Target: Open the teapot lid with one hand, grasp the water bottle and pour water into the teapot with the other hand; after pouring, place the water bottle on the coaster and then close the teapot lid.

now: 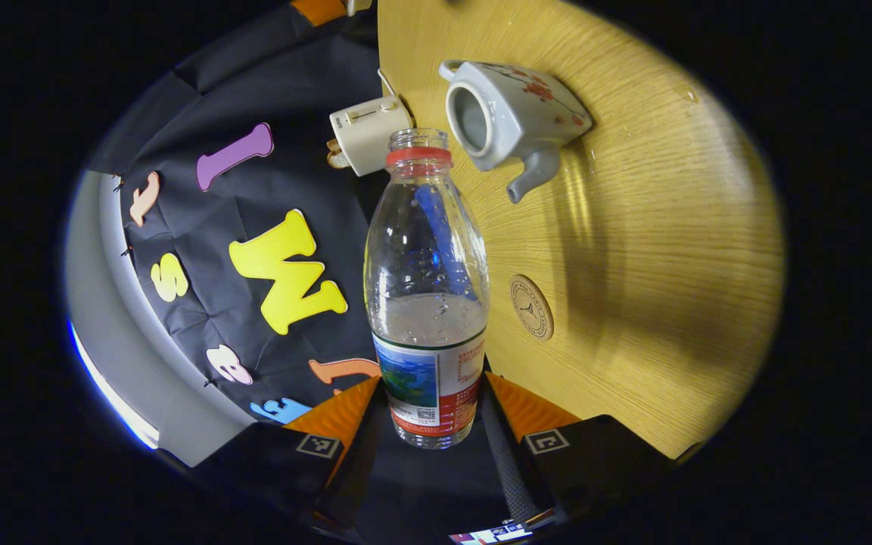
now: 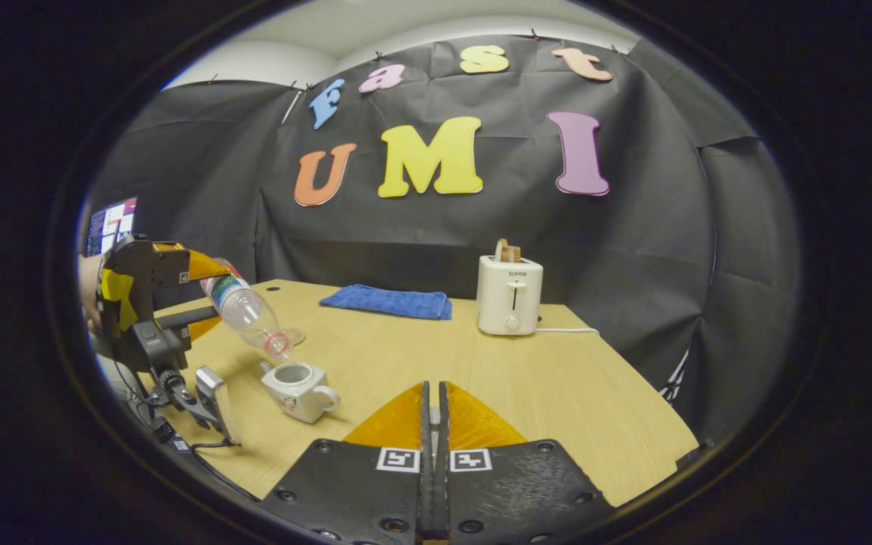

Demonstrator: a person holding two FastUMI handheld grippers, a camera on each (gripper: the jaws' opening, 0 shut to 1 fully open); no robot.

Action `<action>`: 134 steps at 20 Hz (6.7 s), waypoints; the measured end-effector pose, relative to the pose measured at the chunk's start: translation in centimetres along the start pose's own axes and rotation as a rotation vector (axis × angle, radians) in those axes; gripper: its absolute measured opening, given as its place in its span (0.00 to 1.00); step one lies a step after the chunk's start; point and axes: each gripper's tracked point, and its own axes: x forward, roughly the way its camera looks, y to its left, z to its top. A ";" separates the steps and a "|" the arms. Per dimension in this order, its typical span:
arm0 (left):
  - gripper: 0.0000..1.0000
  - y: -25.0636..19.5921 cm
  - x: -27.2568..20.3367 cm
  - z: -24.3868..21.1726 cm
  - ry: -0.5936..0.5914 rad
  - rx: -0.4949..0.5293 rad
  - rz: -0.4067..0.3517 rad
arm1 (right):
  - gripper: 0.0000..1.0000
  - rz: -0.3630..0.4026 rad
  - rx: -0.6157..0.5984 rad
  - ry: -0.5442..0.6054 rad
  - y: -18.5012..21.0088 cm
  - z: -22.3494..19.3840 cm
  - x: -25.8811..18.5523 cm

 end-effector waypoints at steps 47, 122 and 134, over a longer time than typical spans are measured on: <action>0.74 2.6 -0.2 -0.1 0.048 0.202 0.010 | 0.00 0.001 0.039 -0.023 -1.2 -0.3 -1.1; 0.84 -6.7 11.8 1.3 -0.076 -1.877 -0.360 | 0.00 -0.050 0.016 0.036 0.8 0.3 0.4; 1.00 -7.2 5.1 -3.2 -0.022 -1.961 -0.334 | 0.00 0.046 0.001 -0.022 6.2 2.9 1.3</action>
